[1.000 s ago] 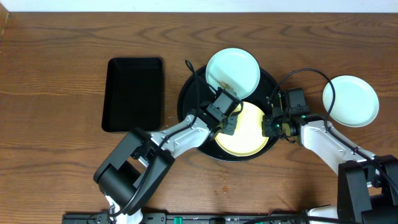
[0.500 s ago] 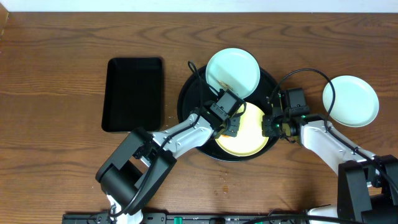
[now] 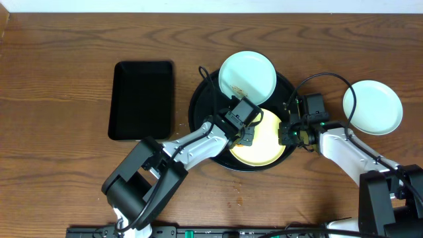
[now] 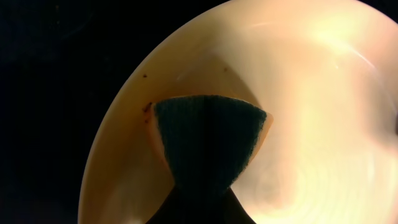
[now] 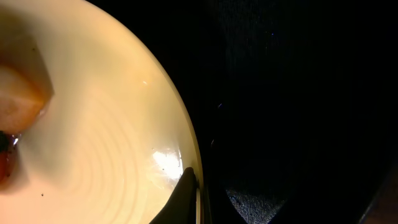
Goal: Clean dirty plates on tray and stack at the side
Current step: 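Scrub the yellow plate surface with the sponge in the left gripper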
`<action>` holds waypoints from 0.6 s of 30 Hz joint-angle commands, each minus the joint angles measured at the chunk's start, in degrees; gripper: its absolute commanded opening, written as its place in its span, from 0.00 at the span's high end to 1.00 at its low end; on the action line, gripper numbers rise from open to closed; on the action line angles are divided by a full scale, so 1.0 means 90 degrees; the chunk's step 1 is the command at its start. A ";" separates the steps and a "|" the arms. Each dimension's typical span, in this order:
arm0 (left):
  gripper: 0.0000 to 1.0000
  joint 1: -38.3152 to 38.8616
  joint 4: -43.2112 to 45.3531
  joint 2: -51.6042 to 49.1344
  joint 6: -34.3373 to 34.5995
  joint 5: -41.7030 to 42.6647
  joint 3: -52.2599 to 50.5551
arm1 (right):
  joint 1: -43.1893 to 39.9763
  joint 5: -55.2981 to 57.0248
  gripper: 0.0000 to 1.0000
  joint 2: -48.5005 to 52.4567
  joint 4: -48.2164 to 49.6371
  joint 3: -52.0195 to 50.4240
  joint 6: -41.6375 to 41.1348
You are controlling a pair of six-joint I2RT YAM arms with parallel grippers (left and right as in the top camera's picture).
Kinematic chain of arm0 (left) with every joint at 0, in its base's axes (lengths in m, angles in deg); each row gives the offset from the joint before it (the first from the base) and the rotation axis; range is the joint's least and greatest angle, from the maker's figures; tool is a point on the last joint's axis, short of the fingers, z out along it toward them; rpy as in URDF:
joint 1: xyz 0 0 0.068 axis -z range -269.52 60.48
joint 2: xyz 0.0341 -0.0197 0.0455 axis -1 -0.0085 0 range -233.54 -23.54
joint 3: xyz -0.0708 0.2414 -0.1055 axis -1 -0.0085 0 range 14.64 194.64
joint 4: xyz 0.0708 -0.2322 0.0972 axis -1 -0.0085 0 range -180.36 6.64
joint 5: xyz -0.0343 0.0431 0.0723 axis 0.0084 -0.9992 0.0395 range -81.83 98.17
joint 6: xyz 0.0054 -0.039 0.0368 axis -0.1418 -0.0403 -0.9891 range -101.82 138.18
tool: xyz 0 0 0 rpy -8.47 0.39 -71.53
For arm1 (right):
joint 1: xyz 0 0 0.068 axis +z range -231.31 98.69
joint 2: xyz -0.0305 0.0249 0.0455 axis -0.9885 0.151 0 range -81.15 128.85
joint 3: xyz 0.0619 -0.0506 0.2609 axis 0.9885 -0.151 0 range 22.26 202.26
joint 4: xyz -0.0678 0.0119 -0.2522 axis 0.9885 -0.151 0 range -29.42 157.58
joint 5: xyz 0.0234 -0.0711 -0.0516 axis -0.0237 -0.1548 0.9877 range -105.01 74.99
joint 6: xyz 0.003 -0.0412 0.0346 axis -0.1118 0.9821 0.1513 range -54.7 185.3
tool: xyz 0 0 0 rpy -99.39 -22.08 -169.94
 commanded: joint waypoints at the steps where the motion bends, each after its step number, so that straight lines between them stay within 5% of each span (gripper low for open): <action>1: 0.92 -0.0017 -0.0340 -0.0454 0.0163 0.0189 -0.0571 | 0.0039 0.0104 0.99 0.0126 -0.0119 -0.0083 0.0022; 18: 0.92 -0.0017 0.0299 -0.0454 0.0245 0.1775 -0.0886 | 0.0039 0.0104 0.99 0.0126 -0.0124 -0.0085 0.0022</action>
